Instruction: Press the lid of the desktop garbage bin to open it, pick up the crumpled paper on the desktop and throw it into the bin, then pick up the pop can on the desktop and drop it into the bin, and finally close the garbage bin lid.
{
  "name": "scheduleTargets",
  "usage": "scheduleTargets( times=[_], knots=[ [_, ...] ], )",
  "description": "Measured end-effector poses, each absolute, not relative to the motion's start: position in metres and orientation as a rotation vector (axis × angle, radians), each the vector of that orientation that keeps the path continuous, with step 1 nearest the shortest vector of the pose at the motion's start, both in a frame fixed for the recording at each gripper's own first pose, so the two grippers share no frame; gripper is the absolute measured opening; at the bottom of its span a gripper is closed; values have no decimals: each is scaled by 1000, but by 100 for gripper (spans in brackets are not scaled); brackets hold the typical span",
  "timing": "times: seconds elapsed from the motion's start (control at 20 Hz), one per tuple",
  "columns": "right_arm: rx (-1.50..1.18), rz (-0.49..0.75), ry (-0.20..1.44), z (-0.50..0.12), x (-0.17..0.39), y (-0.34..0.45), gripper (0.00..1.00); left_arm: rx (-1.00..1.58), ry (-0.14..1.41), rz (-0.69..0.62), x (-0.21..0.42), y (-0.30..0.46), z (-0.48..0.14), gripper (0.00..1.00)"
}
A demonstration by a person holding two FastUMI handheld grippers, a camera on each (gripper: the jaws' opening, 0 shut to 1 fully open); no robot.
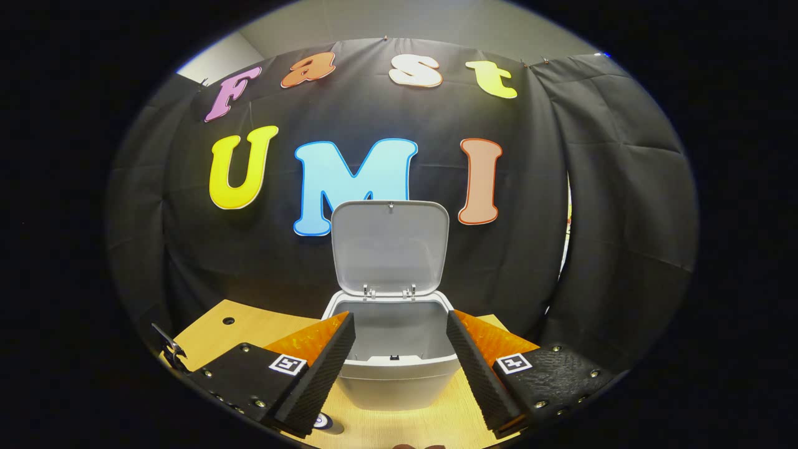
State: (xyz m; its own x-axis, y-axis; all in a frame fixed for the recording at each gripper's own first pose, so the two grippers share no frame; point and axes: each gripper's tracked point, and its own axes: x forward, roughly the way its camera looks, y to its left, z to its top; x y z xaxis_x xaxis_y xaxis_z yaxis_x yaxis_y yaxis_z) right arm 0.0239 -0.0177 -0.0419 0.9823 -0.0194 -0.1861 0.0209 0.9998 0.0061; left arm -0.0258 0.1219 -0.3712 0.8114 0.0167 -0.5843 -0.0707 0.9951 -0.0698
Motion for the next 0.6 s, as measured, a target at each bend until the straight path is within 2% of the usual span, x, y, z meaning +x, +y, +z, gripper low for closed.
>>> scheduleTargets(
  times=[0.6],
  knots=[
    [37, -74, 191, -53, 2, -46, 95, -52, 391, -96, 49, 59, -246, 51]
  ],
)
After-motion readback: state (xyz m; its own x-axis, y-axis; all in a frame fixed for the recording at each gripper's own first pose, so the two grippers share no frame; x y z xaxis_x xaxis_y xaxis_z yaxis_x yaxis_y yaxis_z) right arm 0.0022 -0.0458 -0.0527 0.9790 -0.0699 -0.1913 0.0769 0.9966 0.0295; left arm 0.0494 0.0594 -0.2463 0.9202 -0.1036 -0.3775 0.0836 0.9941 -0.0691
